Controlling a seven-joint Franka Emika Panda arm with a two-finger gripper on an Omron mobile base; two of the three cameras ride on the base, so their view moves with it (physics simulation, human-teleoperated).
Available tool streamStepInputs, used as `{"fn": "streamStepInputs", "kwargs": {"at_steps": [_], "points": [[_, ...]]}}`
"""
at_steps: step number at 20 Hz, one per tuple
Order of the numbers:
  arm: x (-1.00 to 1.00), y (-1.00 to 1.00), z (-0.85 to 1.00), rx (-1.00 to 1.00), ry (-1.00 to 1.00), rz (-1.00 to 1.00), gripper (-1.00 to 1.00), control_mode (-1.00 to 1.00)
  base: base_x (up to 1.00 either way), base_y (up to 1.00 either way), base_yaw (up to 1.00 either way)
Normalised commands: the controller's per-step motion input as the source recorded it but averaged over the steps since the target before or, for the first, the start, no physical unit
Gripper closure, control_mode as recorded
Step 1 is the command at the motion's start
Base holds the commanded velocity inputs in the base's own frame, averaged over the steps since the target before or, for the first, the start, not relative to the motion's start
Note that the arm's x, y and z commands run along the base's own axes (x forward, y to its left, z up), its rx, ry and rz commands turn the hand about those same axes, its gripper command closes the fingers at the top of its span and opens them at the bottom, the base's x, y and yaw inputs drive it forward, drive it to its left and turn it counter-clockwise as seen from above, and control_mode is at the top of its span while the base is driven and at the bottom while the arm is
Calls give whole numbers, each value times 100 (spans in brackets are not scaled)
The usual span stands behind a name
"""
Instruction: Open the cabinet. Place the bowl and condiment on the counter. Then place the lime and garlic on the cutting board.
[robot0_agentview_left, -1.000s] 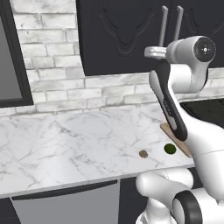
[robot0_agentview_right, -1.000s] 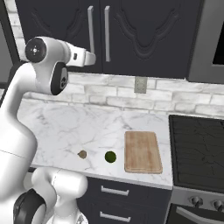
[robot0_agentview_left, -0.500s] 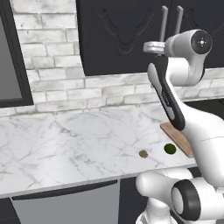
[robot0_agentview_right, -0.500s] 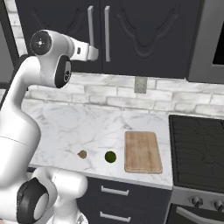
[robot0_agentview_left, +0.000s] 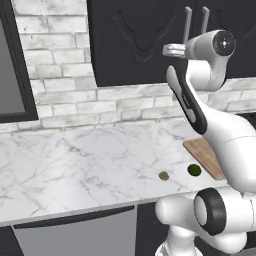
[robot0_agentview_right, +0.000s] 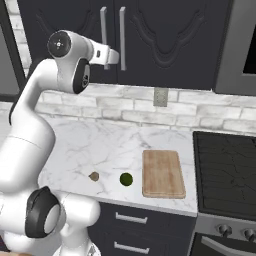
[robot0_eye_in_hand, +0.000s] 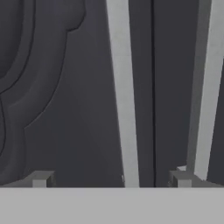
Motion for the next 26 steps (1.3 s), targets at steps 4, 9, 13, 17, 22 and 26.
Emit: {"fn": "streamStepInputs", "kwargs": {"at_steps": [4, 9, 13, 17, 22, 26], "points": [[41, -1, 0, 0, 0, 0, -100, -100, 0, 0, 0], [43, 0, 0, 0, 0, 0, -100, -100, 0, 0, 0], [43, -5, -6, 0, 0, 2, -100, -100, 0, 0, 0], [41, -7, -12, 0, 0, 5, -100, -100, 0, 0, 0], [36, -3, -23, 0, 0, 8, 100, -100, 0, 0, 0], [19, 1, -31, -9, 0, 2, 100, -100, 0, 0, 0]]}}
